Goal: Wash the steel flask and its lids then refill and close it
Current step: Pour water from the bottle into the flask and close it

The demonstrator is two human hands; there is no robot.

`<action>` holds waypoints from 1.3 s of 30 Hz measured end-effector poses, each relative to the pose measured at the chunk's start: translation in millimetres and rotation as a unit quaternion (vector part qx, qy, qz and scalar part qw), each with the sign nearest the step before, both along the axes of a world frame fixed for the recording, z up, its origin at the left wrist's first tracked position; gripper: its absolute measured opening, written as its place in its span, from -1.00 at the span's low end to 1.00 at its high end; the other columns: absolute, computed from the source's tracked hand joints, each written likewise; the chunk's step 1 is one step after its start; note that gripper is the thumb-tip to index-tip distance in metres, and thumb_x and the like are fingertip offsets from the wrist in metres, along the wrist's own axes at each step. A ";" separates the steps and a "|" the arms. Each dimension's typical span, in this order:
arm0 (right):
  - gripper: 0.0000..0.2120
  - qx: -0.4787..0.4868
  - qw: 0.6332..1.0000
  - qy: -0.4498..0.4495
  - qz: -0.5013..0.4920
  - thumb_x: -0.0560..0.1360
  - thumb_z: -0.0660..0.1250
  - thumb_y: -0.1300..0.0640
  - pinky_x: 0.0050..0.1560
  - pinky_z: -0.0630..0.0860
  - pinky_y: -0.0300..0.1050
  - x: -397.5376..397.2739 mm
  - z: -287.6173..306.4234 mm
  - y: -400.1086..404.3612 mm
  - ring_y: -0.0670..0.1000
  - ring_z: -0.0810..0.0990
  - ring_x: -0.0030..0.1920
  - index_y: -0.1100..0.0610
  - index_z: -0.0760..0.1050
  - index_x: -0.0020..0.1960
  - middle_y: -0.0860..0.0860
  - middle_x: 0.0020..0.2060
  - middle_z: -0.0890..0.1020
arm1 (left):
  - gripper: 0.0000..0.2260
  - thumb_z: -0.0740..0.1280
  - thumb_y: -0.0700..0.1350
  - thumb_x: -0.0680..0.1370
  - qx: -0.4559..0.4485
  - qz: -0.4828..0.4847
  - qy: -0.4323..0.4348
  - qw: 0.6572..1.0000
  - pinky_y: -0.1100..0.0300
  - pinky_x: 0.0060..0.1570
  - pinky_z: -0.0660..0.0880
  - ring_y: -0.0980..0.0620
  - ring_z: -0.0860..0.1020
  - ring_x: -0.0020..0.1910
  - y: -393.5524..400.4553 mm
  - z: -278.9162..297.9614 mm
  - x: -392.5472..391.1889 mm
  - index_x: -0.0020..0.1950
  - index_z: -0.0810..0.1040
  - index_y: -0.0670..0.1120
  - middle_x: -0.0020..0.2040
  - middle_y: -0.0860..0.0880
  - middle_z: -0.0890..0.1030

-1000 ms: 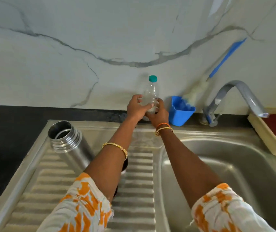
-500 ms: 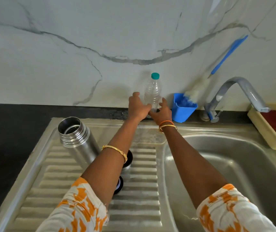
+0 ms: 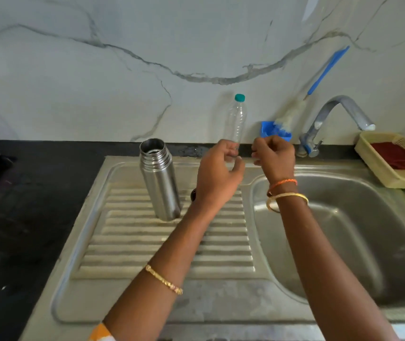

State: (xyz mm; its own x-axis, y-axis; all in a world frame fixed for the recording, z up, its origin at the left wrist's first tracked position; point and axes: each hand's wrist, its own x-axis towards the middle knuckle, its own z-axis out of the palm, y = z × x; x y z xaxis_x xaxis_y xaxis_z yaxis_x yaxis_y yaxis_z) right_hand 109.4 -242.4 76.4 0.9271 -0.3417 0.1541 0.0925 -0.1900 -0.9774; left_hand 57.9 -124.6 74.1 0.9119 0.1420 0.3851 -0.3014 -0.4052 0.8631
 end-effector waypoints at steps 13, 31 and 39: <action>-0.85 -0.141 0.988 0.038 0.041 0.36 0.42 0.26 -0.31 0.38 -0.32 -145.2 -90.6 68.2 0.00 0.48 -0.33 0.18 0.43 -0.21 0.01 -0.34 0.52 | -0.87 0.37 -0.25 0.51 -0.062 0.114 0.041 0.991 0.28 -0.17 0.55 0.16 0.57 -0.08 92.2 -105.9 -134.4 -0.01 0.56 -0.05 -0.10 0.11 0.59; -0.54 -0.210 0.970 0.103 0.060 0.27 0.56 0.17 -0.06 0.32 -0.35 -131.0 -127.4 102.4 0.10 0.50 -0.02 0.23 0.49 0.09 0.08 0.00 0.42 | -0.18 0.59 0.09 0.29 -0.125 0.093 0.106 0.982 0.21 0.27 0.37 0.09 0.39 0.32 141.1 -90.9 -40.1 0.42 0.25 -0.02 0.33 0.06 0.41; -0.43 -0.117 0.979 0.136 0.102 0.26 0.58 0.10 -0.20 0.53 -0.18 -118.4 -61.7 70.1 -0.03 0.61 -0.17 0.02 0.37 0.16 0.01 0.01 0.56 | -0.42 0.61 -0.08 0.29 -0.138 0.044 0.114 0.983 0.47 -0.25 0.45 0.25 0.57 -0.13 137.0 -75.8 -19.4 0.19 0.38 0.06 -0.05 0.17 0.57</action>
State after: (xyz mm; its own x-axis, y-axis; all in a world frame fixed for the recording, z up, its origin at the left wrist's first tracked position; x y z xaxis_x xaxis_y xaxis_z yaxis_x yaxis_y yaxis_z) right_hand -9.0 -172.2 14.7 0.9899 -0.1304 -0.0550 -0.1050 -0.4160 -0.9033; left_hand 38.5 12.5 -1.7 0.9495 0.2946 0.1081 -0.0616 -0.1629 0.9847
